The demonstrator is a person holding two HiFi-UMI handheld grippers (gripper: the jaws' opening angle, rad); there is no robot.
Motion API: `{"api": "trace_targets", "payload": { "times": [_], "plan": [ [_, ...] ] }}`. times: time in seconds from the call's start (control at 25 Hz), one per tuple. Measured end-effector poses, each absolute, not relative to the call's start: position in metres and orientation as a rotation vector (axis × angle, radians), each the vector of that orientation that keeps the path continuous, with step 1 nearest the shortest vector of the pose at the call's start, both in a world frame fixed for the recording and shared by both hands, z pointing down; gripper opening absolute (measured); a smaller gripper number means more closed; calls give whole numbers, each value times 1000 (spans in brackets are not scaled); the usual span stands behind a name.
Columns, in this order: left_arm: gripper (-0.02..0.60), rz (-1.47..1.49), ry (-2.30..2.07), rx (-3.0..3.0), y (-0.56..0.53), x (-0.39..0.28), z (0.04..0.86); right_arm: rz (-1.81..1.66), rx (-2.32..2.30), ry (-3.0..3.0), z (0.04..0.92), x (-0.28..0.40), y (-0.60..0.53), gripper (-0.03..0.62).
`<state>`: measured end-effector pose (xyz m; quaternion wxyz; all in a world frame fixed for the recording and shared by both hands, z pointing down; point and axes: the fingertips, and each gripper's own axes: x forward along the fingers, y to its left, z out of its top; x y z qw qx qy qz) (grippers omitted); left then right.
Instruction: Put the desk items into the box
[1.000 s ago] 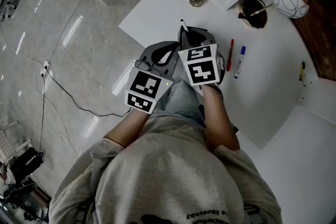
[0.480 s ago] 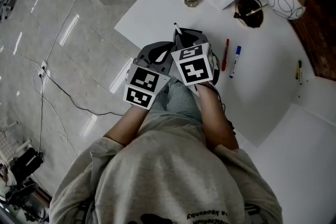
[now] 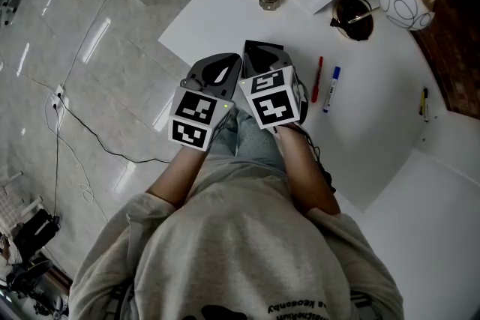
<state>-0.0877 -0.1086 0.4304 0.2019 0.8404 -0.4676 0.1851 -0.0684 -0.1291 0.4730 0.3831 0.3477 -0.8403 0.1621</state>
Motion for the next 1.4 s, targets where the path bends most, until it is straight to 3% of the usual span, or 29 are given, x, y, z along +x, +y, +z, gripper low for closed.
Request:
{"api": "trace_targets", "payload": {
  "times": [0.52, 0.8, 1.4],
  "plan": [
    [3, 503, -1321, 2404, -111, -77, 418, 85, 1197, -2398, 432, -52, -126, 51],
    [3, 484, -1318, 2454, -112, -61, 409, -38, 1303, -2465, 406, -36, -119, 20],
    [3, 472, -1254, 2564, -114, -3, 402, 20, 1475, -2437, 397, 26, -122, 17]
  ]
}}
